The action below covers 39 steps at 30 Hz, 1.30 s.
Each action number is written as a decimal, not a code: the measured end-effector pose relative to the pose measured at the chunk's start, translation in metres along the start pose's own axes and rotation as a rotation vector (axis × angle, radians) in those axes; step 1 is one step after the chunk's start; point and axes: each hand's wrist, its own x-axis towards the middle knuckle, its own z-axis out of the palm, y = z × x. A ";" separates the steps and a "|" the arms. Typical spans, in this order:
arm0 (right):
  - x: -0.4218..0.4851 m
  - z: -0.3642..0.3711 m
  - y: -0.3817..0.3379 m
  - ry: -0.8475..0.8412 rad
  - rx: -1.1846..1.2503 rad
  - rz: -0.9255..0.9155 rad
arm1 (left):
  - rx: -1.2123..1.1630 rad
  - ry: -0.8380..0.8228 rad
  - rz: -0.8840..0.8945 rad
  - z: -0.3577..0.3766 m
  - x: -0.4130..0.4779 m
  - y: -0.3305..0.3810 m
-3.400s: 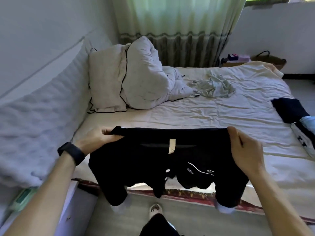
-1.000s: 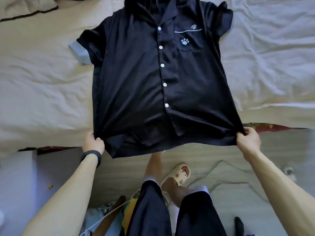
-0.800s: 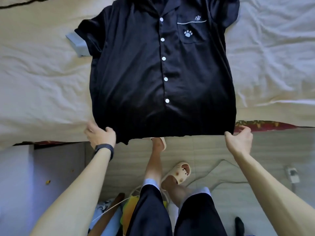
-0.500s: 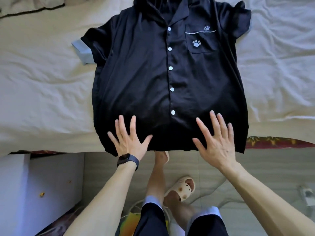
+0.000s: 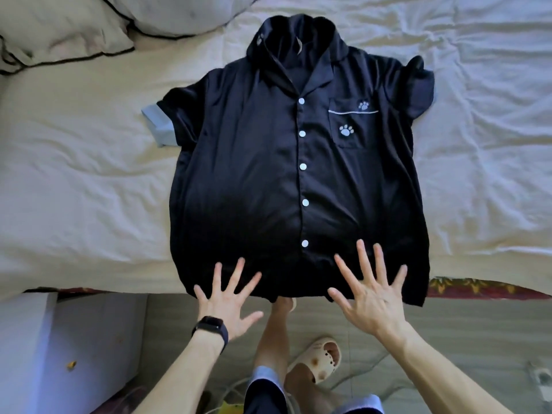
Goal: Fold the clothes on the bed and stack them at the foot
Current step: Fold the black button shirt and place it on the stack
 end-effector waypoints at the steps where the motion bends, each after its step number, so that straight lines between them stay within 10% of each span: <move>1: -0.004 -0.007 -0.001 -0.035 -0.010 0.007 | -0.003 -0.054 -0.003 -0.006 -0.004 0.000; 15: 0.190 -0.131 -0.039 0.192 0.255 0.051 | -0.118 0.471 0.054 -0.215 0.157 -0.014; 34: 0.183 -0.104 -0.019 -0.058 0.152 0.122 | -0.071 0.350 0.072 -0.198 0.177 -0.025; 39: 0.287 -0.189 0.005 0.227 0.440 0.162 | -0.359 0.678 -0.040 -0.297 0.239 -0.039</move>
